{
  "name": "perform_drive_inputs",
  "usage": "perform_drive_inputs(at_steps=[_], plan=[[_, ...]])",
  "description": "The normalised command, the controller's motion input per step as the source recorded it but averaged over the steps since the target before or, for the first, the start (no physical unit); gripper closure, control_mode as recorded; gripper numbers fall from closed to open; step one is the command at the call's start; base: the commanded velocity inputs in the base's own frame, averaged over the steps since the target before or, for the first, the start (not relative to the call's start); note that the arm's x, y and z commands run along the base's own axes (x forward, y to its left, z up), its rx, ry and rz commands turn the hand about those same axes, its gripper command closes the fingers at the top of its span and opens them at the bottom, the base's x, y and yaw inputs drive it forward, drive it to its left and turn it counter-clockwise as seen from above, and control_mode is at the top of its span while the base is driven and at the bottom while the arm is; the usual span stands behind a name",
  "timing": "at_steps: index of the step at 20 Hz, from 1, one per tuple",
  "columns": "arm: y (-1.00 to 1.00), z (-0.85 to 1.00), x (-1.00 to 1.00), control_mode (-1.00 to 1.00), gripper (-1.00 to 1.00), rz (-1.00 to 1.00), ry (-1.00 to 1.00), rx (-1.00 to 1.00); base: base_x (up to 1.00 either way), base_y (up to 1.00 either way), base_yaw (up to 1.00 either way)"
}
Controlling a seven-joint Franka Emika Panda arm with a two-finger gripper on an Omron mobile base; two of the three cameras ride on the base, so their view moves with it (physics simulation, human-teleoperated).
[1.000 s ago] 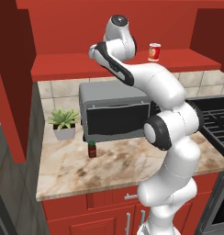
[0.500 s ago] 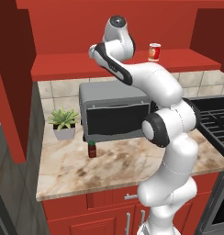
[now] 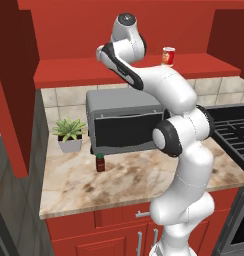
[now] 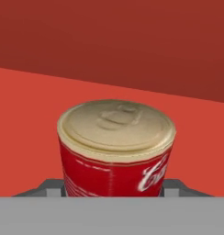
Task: Restock the canned food cabinet by taking the new fresh canned food from the counter and placing it in the cabinet. Then, take the old canned food from the cabinet and place it on the counter.
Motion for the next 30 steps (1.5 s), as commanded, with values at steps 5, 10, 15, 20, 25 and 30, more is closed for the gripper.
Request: perform_drive_inputs(at_steps=[5,10,15,20,25,30], plan=[[0.00,0.00,-0.27,-1.00,1.00,0.00,0.00,0.00,0.00,0.00,0.00],[0.00,0.07,-0.96,-1.00,1.00,0.00,-0.19,0.00,0.00,0.00,0.00],[0.00,0.27,-1.00,-1.00,1.00,0.01,-0.32,0.00,0.00,0.00,0.00],[0.00,0.28,-1.00,-1.00,1.00,0.04,-0.17,0.00,0.00,0.00,0.00],[0.00,0.07,-1.00,-1.00,1.00,0.08,0.06,0.02,0.00,0.00,0.00],[-0.01,0.00,-1.00,-1.00,1.00,0.15,0.33,0.11,0.00,0.00,0.00]])
